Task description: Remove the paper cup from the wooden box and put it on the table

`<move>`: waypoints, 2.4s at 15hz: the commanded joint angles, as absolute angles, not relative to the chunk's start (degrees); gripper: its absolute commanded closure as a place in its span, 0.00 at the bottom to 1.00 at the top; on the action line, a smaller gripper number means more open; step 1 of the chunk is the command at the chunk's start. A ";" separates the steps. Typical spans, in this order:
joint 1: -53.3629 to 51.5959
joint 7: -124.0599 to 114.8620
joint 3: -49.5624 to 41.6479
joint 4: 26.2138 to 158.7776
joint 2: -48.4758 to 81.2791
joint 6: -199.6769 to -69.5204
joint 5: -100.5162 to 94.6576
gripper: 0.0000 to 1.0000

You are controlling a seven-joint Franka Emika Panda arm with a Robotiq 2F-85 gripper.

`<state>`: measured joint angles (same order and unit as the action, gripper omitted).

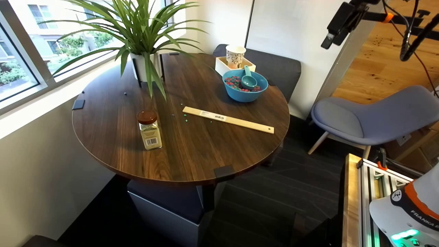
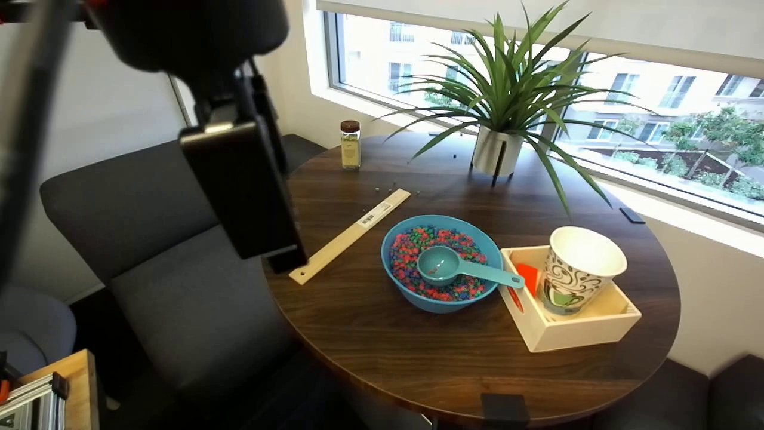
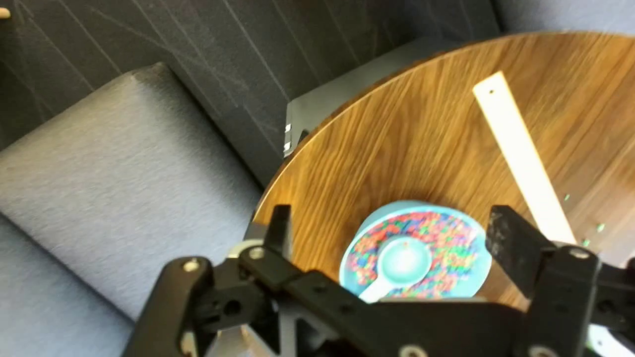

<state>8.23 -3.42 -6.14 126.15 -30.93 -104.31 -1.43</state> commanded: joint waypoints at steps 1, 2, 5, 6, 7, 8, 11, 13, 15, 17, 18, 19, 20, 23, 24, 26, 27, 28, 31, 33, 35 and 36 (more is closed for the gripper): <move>11.24 -8.78 -6.74 116.01 -22.65 -109.41 -3.67 0.00; 11.82 -11.19 -6.47 113.49 -20.56 -111.01 -3.70 0.00; 12.24 -18.44 -5.61 106.59 -13.86 -112.66 -4.10 0.00; 11.31 -14.08 -6.98 111.76 -19.07 -112.94 -2.90 0.00; 11.24 -15.67 -6.75 109.72 -16.89 -113.03 -3.13 0.00; 11.16 -16.59 -6.62 108.25 -15.22 -113.02 -3.24 0.00; 11.18 -17.08 -6.63 106.66 -13.54 -113.01 -3.30 0.00; 11.24 -17.09 -6.65 106.43 -13.58 -113.00 -3.30 0.00; 10.77 -19.64 -6.27 103.43 -9.74 -114.95 -1.82 0.00; 10.09 -19.97 -6.17 99.20 -4.54 -115.96 -1.06 0.00; 9.78 -20.22 -6.23 96.56 -1.39 -116.44 -0.50 0.00; 9.67 -20.64 -6.40 94.34 1.32 -116.90 -0.42 0.00; 9.73 -21.25 -6.82 91.18 4.68 -116.38 -0.19 0.00; 10.11 -22.04 -7.96 84.54 12.26 -113.43 0.83 0.00; 10.32 -21.70 -8.28 83.14 14.17 -112.53 1.69 0.00; 10.90 -19.58 -8.31 81.46 16.88 -110.94 5.15 0.00; 11.18 -18.58 -8.13 81.15 17.54 -110.50 6.82 0.00; 11.37 -17.79 -8.10 81.09 18.14 -109.73 7.79 0.00; 11.45 -17.89 -8.60 81.89 19.42 -109.62 8.28 0.00; 11.10 -18.45 -9.30 82.15 20.12 -108.59 5.94 0.00; 11.22 -17.97 -9.53 82.39 20.80 -108.30 5.95 0.00; 11.28 -17.65 -9.52 82.25 21.24 -108.59 6.30 0.00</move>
<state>11.25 -18.62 -9.15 83.07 19.92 -109.93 6.42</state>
